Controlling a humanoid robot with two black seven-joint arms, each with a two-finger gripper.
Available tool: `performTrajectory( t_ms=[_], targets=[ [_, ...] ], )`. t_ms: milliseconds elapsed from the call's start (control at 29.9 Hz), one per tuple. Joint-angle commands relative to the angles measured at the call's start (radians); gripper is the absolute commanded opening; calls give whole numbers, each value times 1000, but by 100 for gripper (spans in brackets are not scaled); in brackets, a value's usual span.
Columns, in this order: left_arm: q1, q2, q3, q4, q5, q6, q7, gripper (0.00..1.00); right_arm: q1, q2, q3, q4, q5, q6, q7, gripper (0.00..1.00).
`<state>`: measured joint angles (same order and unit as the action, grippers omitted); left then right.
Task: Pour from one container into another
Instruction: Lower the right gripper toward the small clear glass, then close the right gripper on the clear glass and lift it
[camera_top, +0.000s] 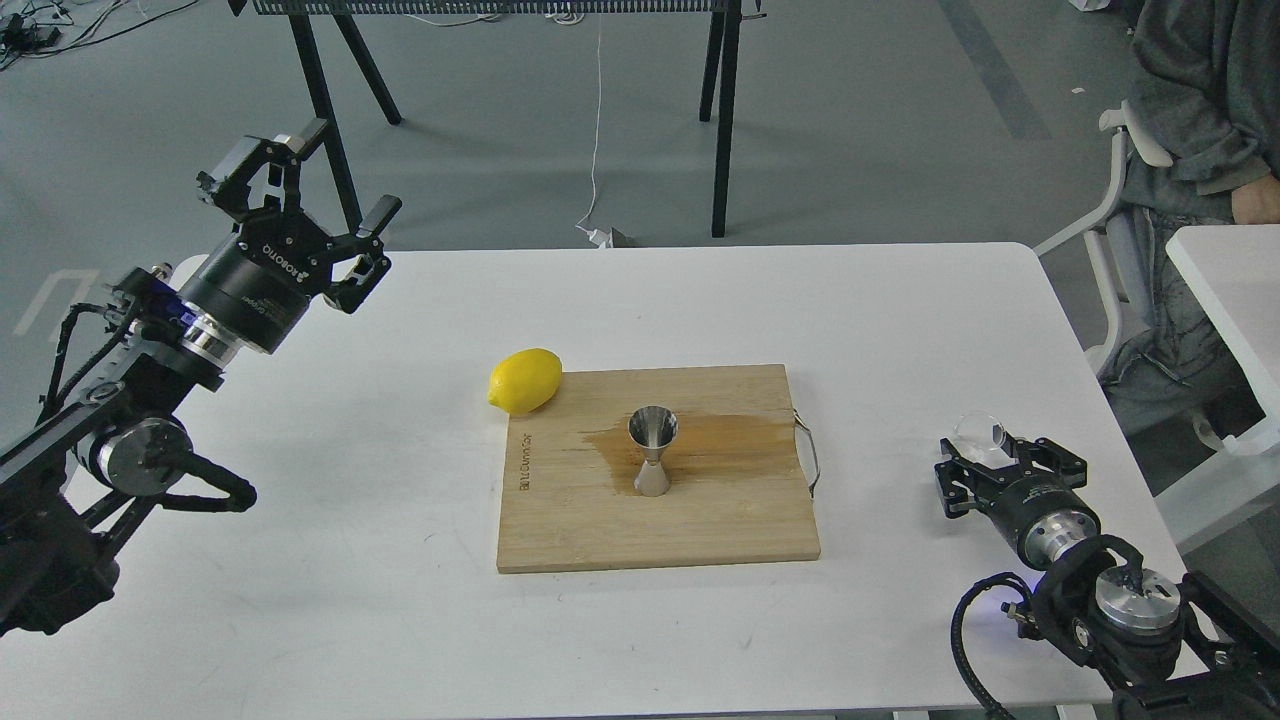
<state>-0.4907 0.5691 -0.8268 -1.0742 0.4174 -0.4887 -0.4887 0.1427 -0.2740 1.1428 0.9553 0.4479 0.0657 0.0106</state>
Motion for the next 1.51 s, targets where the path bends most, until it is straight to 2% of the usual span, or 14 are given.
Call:
performTrajectory(
  t_ms=[0, 167, 636, 937, 1137, 1472],
  targets=[
    [1, 0, 0, 0, 0, 0, 0, 89, 0, -1, 0, 0, -1, 3, 0, 51],
    [0, 0, 0, 0, 0, 0, 0, 89, 0, -1, -26, 3, -3, 8, 0, 47],
    [0, 0, 0, 5, 0, 0, 0, 89, -2, -1, -29, 25, -9, 9, -1, 44],
    [0, 0, -2, 7, 0, 0, 0, 89, -6, -34, -52, 192, -103, -14, 0, 43],
    [-5, -17, -2, 5, 0, 0, 0, 89, 3, -59, -54, 302, -199, -73, -1, 43],
    [-6, -21, -2, 5, 0, 0, 0, 89, 107, -59, -129, 378, -347, -150, -12, 43]
  ],
)
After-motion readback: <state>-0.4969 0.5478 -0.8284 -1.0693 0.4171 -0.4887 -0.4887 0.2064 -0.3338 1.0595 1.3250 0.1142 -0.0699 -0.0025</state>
